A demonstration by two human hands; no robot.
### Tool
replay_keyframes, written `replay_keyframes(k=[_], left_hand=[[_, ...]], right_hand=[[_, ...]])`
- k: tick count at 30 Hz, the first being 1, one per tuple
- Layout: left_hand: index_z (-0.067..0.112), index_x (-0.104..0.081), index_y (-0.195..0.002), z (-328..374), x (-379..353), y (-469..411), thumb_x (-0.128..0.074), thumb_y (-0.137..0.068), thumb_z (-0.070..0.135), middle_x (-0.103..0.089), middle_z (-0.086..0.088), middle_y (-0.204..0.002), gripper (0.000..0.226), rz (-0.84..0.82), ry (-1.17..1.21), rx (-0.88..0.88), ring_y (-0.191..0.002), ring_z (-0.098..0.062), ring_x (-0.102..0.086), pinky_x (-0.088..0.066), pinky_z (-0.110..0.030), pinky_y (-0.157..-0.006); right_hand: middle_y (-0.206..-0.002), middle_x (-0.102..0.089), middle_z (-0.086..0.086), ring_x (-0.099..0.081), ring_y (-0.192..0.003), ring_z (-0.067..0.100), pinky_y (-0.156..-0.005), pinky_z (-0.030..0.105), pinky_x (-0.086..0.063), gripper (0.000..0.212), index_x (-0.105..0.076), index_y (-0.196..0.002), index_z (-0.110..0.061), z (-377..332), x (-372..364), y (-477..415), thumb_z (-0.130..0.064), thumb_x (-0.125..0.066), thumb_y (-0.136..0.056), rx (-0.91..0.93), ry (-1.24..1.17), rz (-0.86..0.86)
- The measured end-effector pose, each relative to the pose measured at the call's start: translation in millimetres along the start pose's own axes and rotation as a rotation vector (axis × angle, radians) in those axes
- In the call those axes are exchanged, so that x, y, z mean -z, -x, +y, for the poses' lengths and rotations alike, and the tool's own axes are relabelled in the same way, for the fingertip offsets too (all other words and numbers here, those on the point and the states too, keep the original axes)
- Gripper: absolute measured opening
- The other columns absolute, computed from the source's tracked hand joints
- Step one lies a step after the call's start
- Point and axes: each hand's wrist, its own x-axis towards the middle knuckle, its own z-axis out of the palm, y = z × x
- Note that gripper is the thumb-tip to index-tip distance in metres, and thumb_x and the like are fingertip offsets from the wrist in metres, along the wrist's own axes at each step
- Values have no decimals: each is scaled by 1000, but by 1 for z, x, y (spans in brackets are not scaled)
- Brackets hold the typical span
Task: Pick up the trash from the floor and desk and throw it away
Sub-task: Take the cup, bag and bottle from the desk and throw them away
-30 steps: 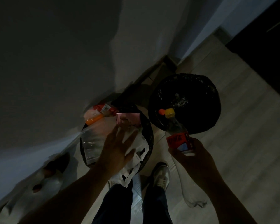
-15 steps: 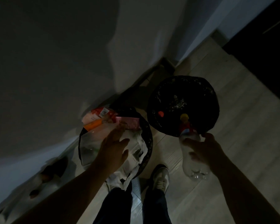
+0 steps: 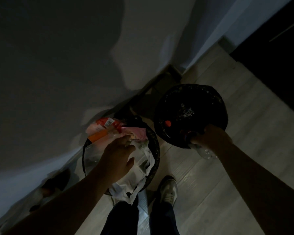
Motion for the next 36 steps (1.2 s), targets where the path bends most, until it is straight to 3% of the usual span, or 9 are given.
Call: replay_keyframes(k=[4, 7, 16, 20, 25, 30, 36], left_hand=[[20, -57, -126, 3, 10, 2, -54, -91, 37, -35, -2, -150, 40, -13, 25, 10, -135, -18, -35, -37, -33, -106], [21, -58, -125, 5, 18, 3, -55, -90, 37, -37, -1, -149, 39, -8, 37, 8, -131, -16, -40, -38, -31, -103], [23, -54, -130, 13, 24, -7, -54, -91, 35, -37, -1, -146, 41, 13, 42, -6, -128, -18, -43, -39, -31, -103], [25, -51, -133, 18, 22, -11, -51, -92, 37, -36, 1, -148, 42, 14, 46, -12, -131, -14, -39, -37, -28, -106], [23, -52, -130, 19, 25, -14, -51, -93, 37, -37, 1, -147, 41, 23, 19, -39, -131, -14, -39, -37, -27, -105], [20, -54, -128, 20, 33, -13, -52, -92, 35, -50, 0, -136, 39, 30, 22, -43, -124, -16, -46, -39, -29, -102], [15, -61, -117, 33, 65, 4, -56, -90, 31, -62, -3, -107, 33, 48, 51, -84, -99, -16, -56, -41, -23, -85]], right_hand=[[-126, -52, 14, -51, -118, 32, -98, 42, -45, 74, -41, -136, -13, 0, 1, 3, -45, -72, -76, -1, 80, -11], [-110, -58, 13, -56, -105, 29, -92, 39, -48, 69, -48, -131, -9, 6, 0, 0, -42, -73, -76, 2, 21, -14], [-126, -54, 20, -53, -115, 37, -91, 42, -44, 72, -37, -136, -6, 13, 3, -29, -48, -62, -84, -66, -30, 206], [-121, -57, 20, -57, -109, 36, -83, 40, -46, 60, -43, -131, -4, 14, -6, -39, -42, -60, -88, -41, -66, 293], [-120, -55, 22, -56, -107, 38, -76, 35, -43, 60, -40, -134, -3, 7, -4, -50, -37, -60, -90, 86, -205, 203], [-119, -58, 18, -57, -107, 36, -80, 35, -44, 48, -48, -127, -6, 10, -6, -35, -30, -63, -88, 168, -154, 204], [-114, -60, 11, -57, -105, 28, -81, 32, -46, 38, -53, -120, -12, 15, 7, 13, -23, -63, -85, 267, 43, 187]])
